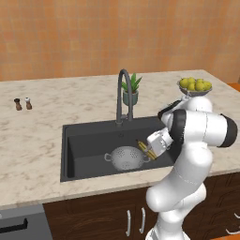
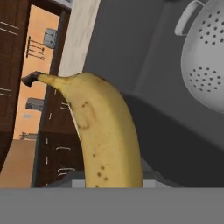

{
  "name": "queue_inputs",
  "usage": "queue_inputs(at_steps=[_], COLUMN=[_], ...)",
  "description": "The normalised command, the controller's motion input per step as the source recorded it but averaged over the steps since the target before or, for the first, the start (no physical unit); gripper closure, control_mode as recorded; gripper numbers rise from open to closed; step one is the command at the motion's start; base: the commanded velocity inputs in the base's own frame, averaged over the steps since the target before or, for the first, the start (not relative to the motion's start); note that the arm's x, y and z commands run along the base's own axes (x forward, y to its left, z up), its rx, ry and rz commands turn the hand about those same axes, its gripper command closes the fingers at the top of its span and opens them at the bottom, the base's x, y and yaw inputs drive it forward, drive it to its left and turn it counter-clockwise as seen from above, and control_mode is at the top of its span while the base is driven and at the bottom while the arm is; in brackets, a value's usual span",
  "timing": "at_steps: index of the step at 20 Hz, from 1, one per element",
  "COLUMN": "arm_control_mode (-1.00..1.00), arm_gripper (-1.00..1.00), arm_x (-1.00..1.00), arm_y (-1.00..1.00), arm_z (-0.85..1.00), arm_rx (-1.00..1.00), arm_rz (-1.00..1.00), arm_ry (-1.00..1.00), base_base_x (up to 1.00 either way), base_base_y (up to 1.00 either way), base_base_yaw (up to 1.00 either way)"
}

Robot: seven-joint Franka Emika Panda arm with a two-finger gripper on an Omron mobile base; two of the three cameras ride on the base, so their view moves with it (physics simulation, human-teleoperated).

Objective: Put the colander in the sink, put the banana in the colander, and turn on the sink faucet and pour water over the colander.

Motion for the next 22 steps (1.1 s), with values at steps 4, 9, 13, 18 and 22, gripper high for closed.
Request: queue_inputs(at_steps=[4,9,13,18,22], arm_control_mode=[-1.00,-1.00,-1.00,-1.00,-1.00], arm_gripper=[1.00,1.00,1.00,1.00,1.00], arm_x=[0.16,0.05,0.01,0.20,0.24], arm_y=[0.04,0.04,0.32,0.22,0.00], arm_z=[0.00,-0.13,-0.20,-0.13,-0.26], arm_rx=[0.06,0.01,0.00,0.00,0.00], arm_rz=[0.00,-0.02,-0.08,-0.21,-0.22], arm_ry=[-0.06,-0.01,-0.01,-0.01,0.00], base_base_x=[0.00,0.00,0.00,0.00,0.00], base_base_y=[0.00,0.00,0.00,0.00,0.00], base_base_yaw=[0.00,0.00,0.00,0.00,0.00])
